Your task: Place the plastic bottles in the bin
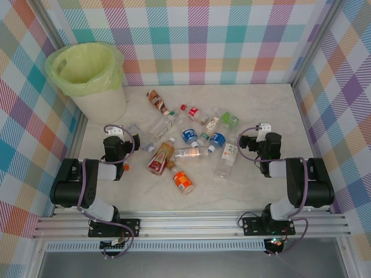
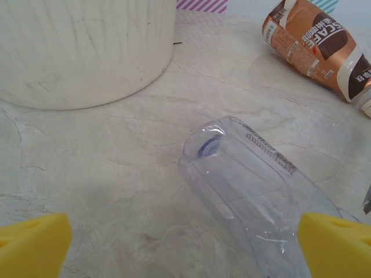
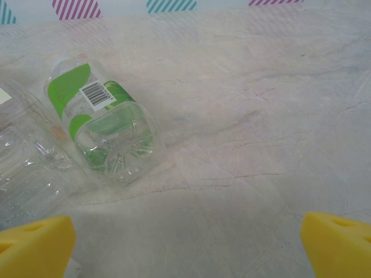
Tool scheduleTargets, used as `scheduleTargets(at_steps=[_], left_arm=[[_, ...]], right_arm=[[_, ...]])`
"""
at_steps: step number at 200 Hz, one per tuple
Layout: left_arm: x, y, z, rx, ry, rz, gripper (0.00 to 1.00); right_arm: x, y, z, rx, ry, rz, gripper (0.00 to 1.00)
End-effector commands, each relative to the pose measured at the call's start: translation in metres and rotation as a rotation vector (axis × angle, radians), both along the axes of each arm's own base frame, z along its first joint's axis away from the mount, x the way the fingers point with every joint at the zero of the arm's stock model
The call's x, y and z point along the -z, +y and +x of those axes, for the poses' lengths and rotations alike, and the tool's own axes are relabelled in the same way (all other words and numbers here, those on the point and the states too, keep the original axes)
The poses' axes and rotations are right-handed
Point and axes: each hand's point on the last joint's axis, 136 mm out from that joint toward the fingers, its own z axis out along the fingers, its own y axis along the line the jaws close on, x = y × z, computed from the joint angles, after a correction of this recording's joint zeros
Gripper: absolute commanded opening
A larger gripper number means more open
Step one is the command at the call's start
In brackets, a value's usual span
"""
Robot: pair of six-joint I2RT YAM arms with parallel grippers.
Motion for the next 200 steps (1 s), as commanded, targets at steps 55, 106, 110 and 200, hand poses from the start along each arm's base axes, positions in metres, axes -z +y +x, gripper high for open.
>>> scheduleTargets(at_steps=[55, 106, 110, 200], left_arm=[[-0.073, 0.020, -0.049, -0.152, -0.107, -0.059, 1.00], [-0.096, 0.040, -0.111, -0.396, 0.050, -0.309, 1.00], [-0.090, 0.036, -0.114, -0.388, 0.092, -0.320, 1.00], [0.003, -0.012, -0.093, -0.253, 0.679, -0.358, 1.00]], right_arm=[[-0.066, -0.010, -0.014, 0.064, -0.102, 0.035, 1.00], [-0.071, -0.010, -0.020, 0.178, 0.208, 0.225, 1.00], [-0.071, -0.008, -0.020, 0.181, 0.218, 0.247, 1.00], [-0.085, 0.020, -0.009, 0.122, 0.223, 0.511, 1.00]])
